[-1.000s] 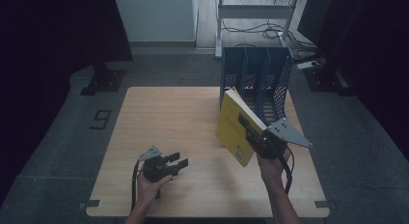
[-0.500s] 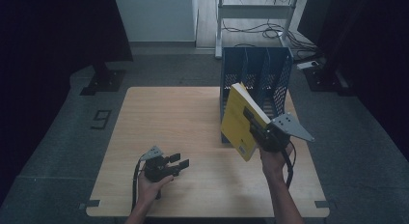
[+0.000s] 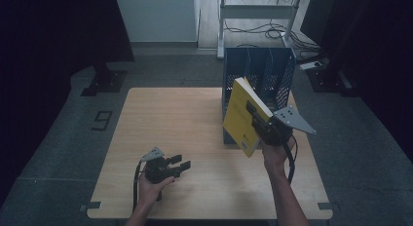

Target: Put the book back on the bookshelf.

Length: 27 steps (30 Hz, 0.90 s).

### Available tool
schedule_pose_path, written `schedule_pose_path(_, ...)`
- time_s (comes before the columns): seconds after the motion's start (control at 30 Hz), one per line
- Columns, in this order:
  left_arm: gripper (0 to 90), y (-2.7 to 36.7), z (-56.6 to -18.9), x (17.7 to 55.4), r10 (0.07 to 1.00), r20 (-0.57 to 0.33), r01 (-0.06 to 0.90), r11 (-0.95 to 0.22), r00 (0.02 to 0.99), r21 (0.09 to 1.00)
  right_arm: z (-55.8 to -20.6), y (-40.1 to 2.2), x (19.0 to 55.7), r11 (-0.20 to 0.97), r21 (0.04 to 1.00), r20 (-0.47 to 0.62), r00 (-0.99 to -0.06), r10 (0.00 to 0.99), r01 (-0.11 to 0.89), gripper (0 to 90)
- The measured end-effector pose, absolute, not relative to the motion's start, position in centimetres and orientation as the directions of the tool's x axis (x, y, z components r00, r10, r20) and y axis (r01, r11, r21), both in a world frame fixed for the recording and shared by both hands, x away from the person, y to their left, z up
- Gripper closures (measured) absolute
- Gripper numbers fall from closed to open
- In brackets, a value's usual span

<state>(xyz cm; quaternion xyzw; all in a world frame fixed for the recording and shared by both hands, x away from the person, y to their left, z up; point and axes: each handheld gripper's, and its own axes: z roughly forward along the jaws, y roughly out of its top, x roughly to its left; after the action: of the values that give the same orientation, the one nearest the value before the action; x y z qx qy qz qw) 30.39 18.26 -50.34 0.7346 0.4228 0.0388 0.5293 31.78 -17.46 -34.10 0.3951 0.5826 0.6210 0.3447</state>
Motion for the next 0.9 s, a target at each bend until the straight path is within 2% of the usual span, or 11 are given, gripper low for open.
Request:
schedule_pose_path(0.5,43.3,18.3,-50.4,30.5,0.662,-0.391,0.586,-0.091,0.640,0.805,-33.9,-16.8,33.2,-0.052,0.998,0.063,-0.432,0.899,0.037,74.6)
schedule_pose_path(0.9,43.4,18.5,-50.4,30.6,0.660,-0.395,0.589,-0.090,0.639,0.803,-33.7,-16.5,34.7,-0.072,0.996,0.085,-0.414,0.906,0.047,74.6)
